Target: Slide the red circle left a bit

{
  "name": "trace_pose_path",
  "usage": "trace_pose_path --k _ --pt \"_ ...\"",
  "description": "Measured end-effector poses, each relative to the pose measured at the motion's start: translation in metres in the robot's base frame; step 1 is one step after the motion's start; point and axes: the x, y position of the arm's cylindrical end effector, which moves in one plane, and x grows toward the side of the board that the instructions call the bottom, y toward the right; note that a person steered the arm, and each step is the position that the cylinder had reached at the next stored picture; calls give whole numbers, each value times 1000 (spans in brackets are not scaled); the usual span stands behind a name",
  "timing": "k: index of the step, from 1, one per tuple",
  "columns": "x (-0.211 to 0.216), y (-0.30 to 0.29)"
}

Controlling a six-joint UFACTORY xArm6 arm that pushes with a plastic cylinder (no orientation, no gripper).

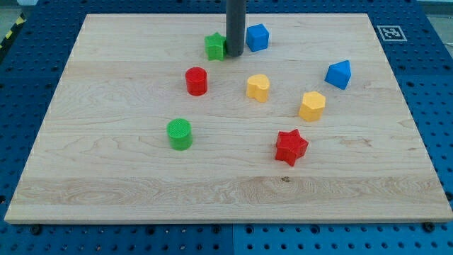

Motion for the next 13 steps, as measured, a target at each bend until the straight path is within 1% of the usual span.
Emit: trace_pose_path --k 1,2,3,4,6,7,9,10,12,13 --pt "0 -10" --pt "0 -56" --pt "1 -66" --pt "19 -33" --pt "81 -37" --pt "81 -35" --pt "111 -1" --pt "111 -3" --pt "111 -51" --pt "111 -52"
